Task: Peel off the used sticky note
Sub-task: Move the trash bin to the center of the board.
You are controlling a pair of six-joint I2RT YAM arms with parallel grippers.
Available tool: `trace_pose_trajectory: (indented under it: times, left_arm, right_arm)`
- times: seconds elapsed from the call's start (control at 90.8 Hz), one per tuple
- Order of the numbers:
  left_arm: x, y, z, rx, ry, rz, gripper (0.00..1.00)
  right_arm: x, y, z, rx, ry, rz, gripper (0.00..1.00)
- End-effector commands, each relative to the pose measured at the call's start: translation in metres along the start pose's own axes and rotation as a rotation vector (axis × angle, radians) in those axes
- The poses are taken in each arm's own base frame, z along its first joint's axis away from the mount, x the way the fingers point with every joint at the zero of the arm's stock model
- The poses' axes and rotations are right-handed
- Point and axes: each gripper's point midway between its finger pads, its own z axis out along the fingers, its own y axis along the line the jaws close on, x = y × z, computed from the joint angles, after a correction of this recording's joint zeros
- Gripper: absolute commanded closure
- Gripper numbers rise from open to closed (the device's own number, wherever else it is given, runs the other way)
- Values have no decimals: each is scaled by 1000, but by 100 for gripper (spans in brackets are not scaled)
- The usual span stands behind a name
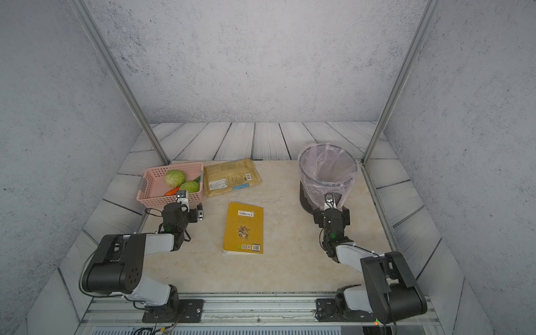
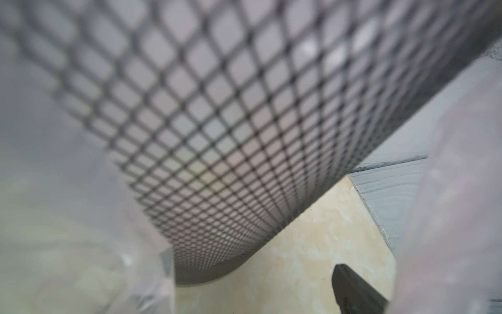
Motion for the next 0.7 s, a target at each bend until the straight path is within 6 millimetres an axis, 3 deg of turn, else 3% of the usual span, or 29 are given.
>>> trace_pose_trajectory:
  times: [0.0,0.187,0.385,0.694]
  left_arm:
    - [-7,6,2,-22,-12,-14,2]
    - [-8,6,3,-21,-10,-16,2]
    - [-7,6,3,-21,-9,-16,2]
    - [-7,6,3,-20,-9,-17,2]
  right_arm:
    - [-13,-1,2,-9,-34,22,0]
    - [-13,2,3,-30,-24,30,1]
    - [-11,7,-11,-91,5,49,1]
    - [-11,10,-9,-104,14,41,0]
